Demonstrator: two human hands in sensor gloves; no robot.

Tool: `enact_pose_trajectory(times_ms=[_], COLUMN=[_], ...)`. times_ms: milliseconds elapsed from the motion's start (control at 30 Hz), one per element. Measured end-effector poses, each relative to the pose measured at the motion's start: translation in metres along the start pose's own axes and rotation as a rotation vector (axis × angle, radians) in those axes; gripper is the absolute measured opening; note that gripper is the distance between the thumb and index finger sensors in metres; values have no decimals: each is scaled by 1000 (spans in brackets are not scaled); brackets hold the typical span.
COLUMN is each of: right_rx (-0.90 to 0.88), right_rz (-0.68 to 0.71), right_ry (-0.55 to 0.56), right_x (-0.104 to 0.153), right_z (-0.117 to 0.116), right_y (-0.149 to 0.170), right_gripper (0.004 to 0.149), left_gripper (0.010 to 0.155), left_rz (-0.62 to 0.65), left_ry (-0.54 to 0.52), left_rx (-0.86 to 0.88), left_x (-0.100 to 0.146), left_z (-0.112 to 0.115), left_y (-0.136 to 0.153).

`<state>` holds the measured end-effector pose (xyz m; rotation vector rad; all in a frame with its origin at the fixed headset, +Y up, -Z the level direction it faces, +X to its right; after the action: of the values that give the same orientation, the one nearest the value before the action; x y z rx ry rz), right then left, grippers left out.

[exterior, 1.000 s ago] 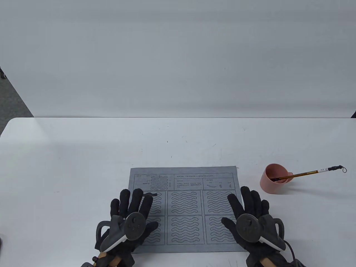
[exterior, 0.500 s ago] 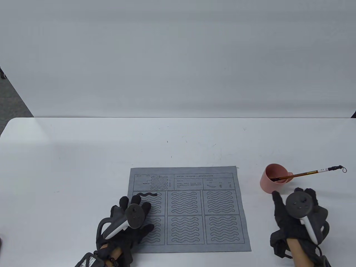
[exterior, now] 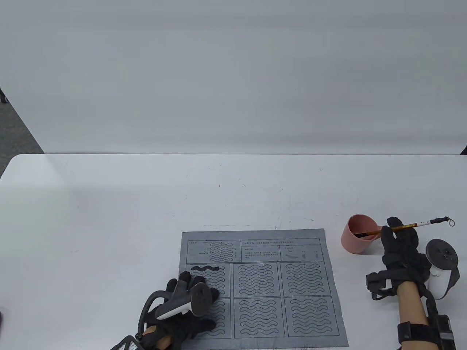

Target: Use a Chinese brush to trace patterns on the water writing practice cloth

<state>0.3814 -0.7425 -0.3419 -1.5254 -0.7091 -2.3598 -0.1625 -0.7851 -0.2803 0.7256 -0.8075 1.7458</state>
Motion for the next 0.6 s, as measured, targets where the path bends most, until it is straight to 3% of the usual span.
enact_pose_trajectory(times_ms=[167, 367, 600], right_rx=[-17, 59, 138], right_rz=[78, 259, 214], right_ry=[71, 188, 240], right_x=[10, 35, 46], right_z=[7, 40, 59], right_y=[-18, -48, -41], right_gripper=[41, 41, 42], left_gripper=[79, 79, 79], left_rz=[3, -3, 2], left_ry=[30, 72, 82], left_rx=[36, 64, 75], left_x=[-3, -3, -3], left_z=[2, 5, 5], left_y=[4, 5, 7])
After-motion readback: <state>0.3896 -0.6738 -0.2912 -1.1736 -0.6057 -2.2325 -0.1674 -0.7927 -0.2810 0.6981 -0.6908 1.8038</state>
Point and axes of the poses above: the tracker on the back of each hand, its own y axis roughly to the little-finger side, its own x axis roughly from the fingertips to the wrist, z = x × y, the point moved 1 cm from there along -x, roughly from the wrist to the fingertips, and after that the axes turned 12 degrees about x, right-handed, at the moved point
